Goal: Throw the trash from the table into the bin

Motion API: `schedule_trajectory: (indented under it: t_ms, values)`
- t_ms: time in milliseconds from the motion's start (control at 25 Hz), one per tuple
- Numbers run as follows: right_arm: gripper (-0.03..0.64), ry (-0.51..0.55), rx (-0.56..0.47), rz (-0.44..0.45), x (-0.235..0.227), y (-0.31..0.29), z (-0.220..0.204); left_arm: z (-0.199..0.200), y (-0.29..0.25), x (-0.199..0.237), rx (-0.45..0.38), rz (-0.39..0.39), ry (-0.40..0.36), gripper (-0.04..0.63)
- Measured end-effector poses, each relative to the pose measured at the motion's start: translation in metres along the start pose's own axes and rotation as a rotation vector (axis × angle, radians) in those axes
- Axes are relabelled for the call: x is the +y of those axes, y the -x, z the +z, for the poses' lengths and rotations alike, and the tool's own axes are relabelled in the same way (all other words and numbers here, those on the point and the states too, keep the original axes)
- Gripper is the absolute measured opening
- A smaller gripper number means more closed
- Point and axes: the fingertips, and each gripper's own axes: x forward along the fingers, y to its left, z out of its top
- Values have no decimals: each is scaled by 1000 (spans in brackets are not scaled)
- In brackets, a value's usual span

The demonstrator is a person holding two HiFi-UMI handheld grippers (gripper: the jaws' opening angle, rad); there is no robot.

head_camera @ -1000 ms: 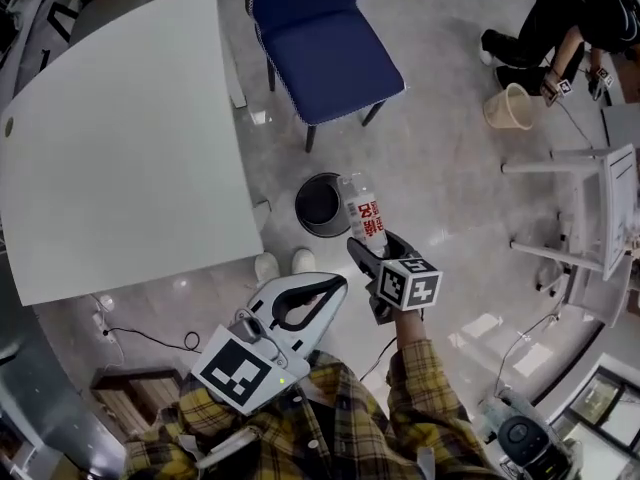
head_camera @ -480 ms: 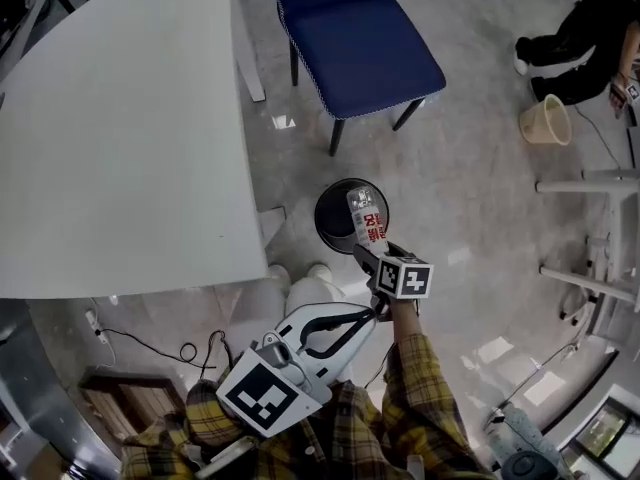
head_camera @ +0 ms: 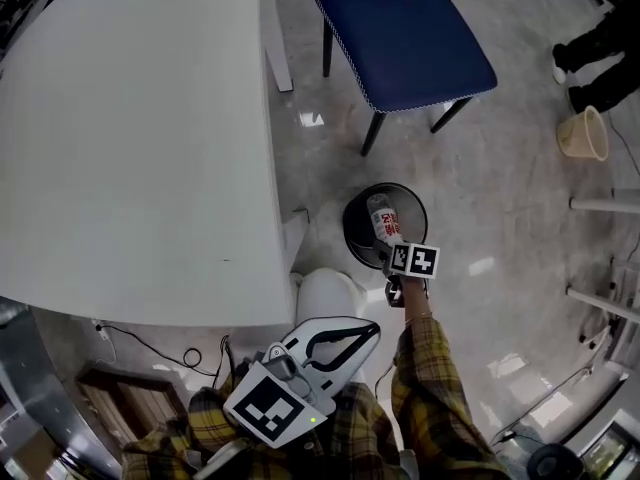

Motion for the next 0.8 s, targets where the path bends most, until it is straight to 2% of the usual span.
schedule_trajectory:
  t_ms: [160,360,560,800]
  values:
    - [316,-30,-11,6,-2,-16,-2,-11,6,2,1,4,29,6]
    - [317,-31,-21,-2,14,14,0,7,23,-10,-16,14,47,6]
    - [316,-38,-9,-8,37,86,-12,60,43,-44,-35,1,90,6]
    - [316,-44,-43,5,79,191,2,145,79,-78,-85,29,106,6]
